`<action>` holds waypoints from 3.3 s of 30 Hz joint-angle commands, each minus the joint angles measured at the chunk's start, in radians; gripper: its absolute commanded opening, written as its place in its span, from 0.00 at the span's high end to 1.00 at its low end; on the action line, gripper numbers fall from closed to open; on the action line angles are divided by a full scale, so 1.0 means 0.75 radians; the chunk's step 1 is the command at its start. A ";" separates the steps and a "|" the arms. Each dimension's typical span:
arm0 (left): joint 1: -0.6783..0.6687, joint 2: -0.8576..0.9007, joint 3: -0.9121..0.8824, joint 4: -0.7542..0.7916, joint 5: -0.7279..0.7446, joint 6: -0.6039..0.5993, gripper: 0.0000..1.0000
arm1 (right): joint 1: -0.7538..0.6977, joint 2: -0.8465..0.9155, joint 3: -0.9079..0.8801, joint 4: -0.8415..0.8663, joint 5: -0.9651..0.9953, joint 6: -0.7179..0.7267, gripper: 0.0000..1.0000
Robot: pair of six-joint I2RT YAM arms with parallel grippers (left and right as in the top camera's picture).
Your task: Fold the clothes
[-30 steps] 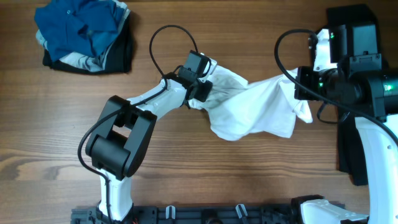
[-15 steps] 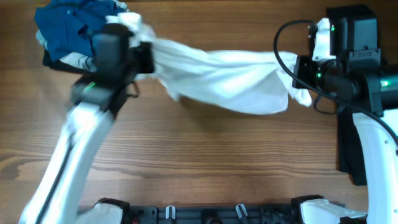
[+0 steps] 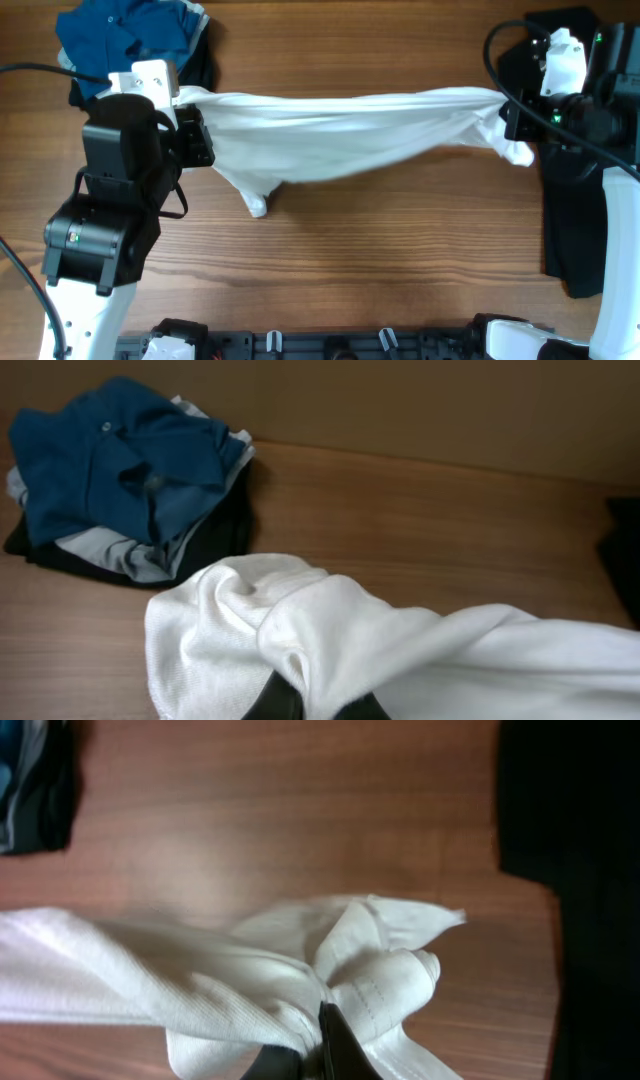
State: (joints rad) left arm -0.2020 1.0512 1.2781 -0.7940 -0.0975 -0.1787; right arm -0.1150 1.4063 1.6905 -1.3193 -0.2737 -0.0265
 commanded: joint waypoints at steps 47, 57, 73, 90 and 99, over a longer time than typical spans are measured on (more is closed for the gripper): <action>0.008 0.998 0.001 0.749 -0.251 -0.092 0.00 | -0.007 0.853 0.015 1.041 -0.025 0.016 0.03; 0.011 0.502 0.105 0.085 -0.034 -0.131 0.00 | -0.014 0.343 0.046 0.425 -0.027 0.021 0.00; 0.012 0.431 -0.627 -0.070 0.065 -0.751 0.00 | -0.014 0.193 -0.228 0.225 0.165 0.250 0.00; 0.012 0.462 -1.004 0.546 0.075 -0.750 0.16 | -0.014 0.193 -0.325 0.278 0.164 0.247 0.00; 0.011 0.607 -1.004 0.662 0.105 -0.750 0.65 | -0.014 0.194 -0.325 0.276 0.164 0.243 0.00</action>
State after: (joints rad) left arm -0.1989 1.4185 0.5541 -0.3107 -0.0536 -0.7300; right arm -0.1215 1.5410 1.4551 -1.1130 -0.1703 0.1459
